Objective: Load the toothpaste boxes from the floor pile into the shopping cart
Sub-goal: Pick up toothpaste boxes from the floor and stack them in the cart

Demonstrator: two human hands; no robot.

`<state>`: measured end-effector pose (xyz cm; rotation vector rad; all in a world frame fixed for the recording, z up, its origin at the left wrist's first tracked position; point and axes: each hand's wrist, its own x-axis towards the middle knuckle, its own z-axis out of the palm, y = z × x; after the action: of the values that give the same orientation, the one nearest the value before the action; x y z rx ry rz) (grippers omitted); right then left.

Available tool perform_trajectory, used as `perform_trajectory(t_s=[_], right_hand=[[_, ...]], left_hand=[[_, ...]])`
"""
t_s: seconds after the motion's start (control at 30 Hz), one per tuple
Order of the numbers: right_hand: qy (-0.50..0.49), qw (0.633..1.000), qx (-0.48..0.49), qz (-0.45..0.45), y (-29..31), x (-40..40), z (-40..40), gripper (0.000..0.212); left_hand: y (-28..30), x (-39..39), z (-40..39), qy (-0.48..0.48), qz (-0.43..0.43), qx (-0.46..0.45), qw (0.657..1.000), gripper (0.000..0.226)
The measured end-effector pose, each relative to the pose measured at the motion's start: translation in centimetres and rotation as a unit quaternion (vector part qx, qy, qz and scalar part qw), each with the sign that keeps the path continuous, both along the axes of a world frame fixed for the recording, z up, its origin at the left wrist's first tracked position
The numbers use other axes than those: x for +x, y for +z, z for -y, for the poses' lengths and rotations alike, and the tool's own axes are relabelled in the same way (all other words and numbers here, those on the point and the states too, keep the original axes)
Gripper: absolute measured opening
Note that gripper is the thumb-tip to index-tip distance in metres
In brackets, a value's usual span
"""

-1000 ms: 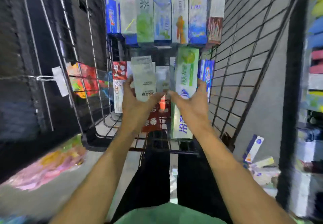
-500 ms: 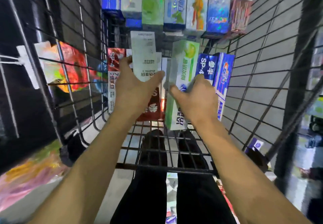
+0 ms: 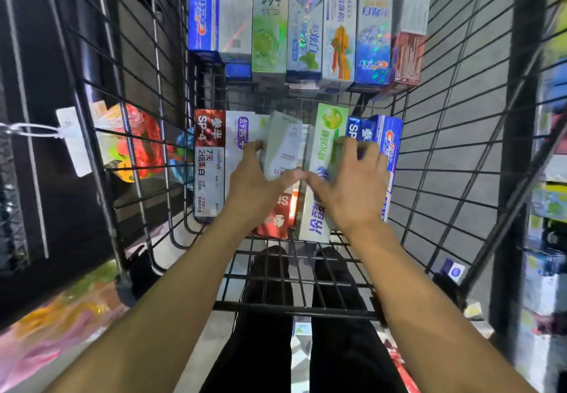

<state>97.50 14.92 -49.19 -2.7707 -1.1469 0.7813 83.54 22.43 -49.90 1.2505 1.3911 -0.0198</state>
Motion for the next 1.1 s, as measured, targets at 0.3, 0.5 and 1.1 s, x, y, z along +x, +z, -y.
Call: perform_trajectory(t_s=[0.3, 0.5, 1.1], right_hand=[[0.07, 0.994, -0.002, -0.084, -0.8, 2.6, 2.4, 0.087], [0.1, 0.99, -0.037, -0.094, -1.4, 2.6, 2.9, 0.087], [0.136, 0.988, 0.078, -0.01, 20.1, 7.5, 2.2, 0.083]], left_hand=[[-1.2, 1.4, 0.8, -0.082, -0.061, 0.021, 0.995, 0.046], [-2.1, 1.8, 0.6, -0.132, -0.131, 0.074, 0.98, 0.036], [17.7, 2.4, -4.8, -0.337, -0.07, 0.331, 0.879, 0.074]])
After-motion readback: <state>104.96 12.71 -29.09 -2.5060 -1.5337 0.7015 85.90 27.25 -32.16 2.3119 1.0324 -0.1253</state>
